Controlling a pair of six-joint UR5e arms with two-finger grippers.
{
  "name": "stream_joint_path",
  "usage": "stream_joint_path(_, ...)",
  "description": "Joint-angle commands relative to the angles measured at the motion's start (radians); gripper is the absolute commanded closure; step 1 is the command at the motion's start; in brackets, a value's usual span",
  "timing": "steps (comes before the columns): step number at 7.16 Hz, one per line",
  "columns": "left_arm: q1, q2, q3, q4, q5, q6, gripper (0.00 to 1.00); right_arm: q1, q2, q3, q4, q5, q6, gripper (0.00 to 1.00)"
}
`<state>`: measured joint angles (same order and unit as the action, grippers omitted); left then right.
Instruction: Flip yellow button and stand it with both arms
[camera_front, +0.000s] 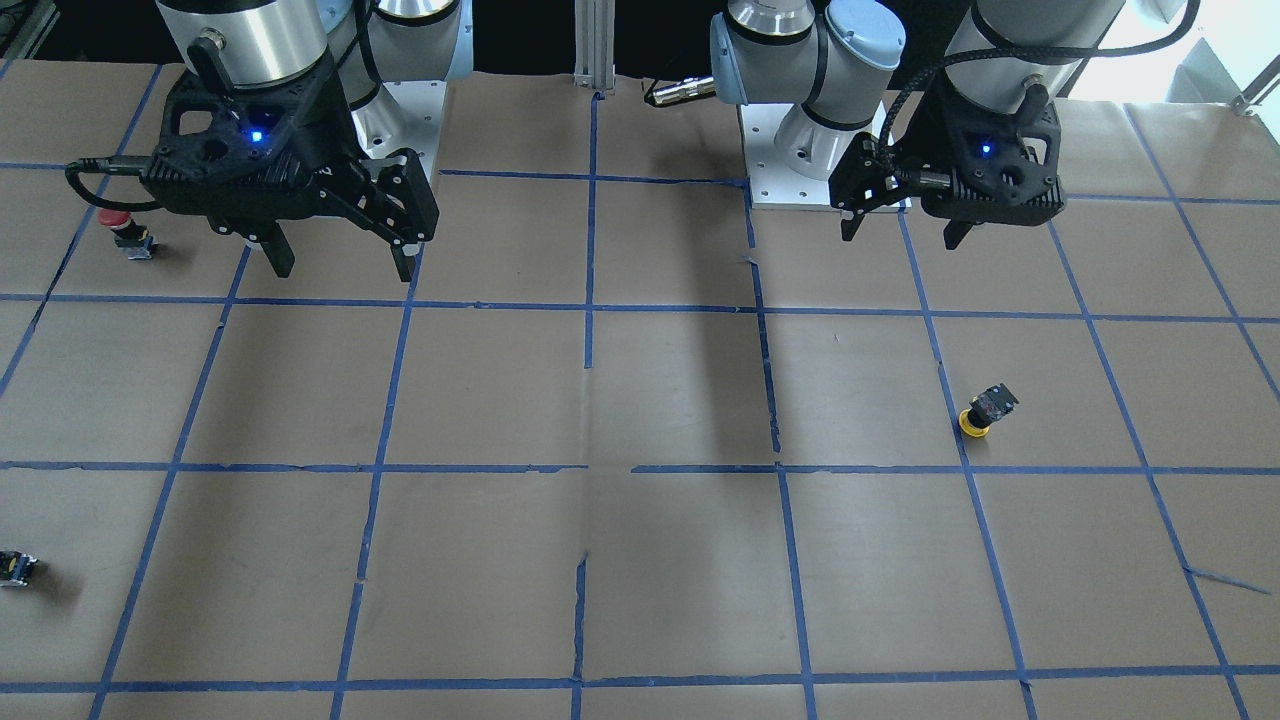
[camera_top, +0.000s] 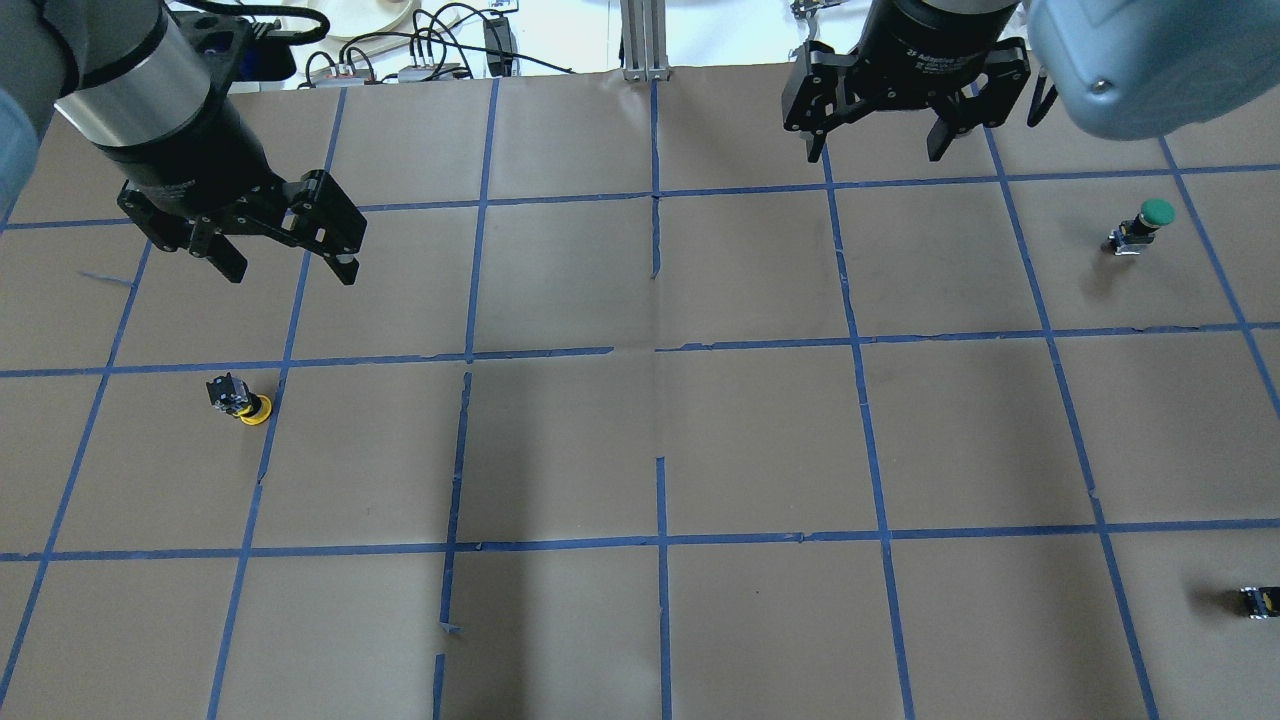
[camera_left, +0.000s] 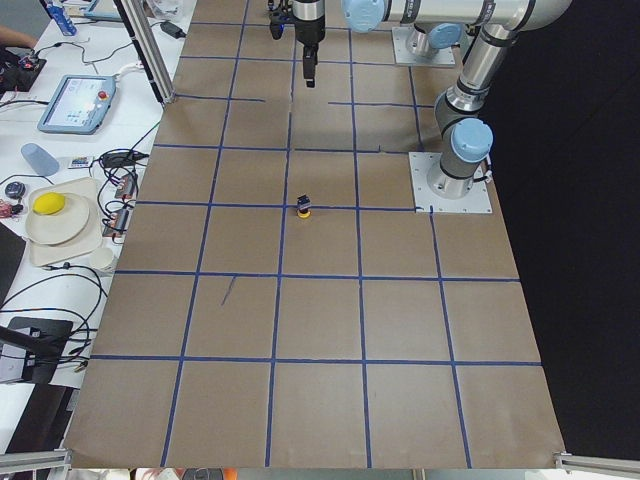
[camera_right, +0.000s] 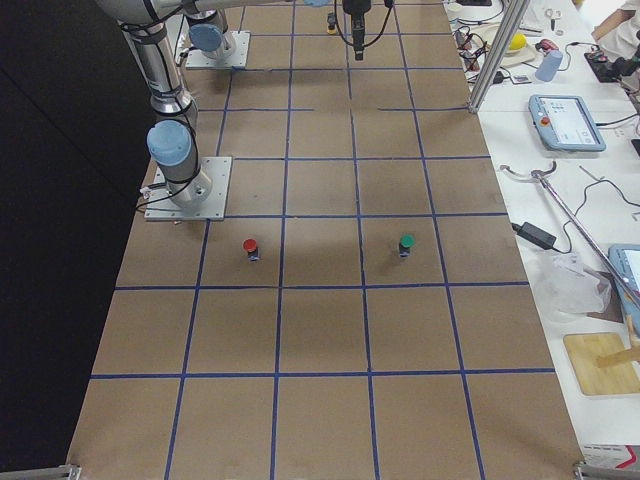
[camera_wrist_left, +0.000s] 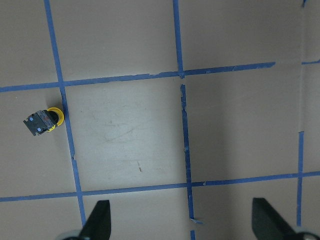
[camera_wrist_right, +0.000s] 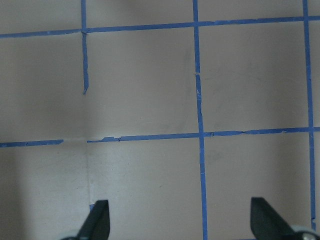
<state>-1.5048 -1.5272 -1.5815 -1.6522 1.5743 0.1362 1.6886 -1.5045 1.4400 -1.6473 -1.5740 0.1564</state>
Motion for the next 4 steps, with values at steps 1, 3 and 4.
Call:
stream_joint_path(1,0.0,-0.002,0.0,0.002,-0.008,-0.001,0.0,0.0,-0.003,0.005,-0.002,0.0,0.005,0.0)
stream_joint_path(3,-0.006,0.001,0.003,0.003,-0.013,-0.001,0.0,0.002,-0.005,0.006,0.001,0.0,-0.003,0.0)
stream_joint_path(4,-0.006,0.001,0.006,0.005,-0.013,-0.001,0.0,0.002,-0.003,0.006,0.004,0.002,-0.003,0.0)
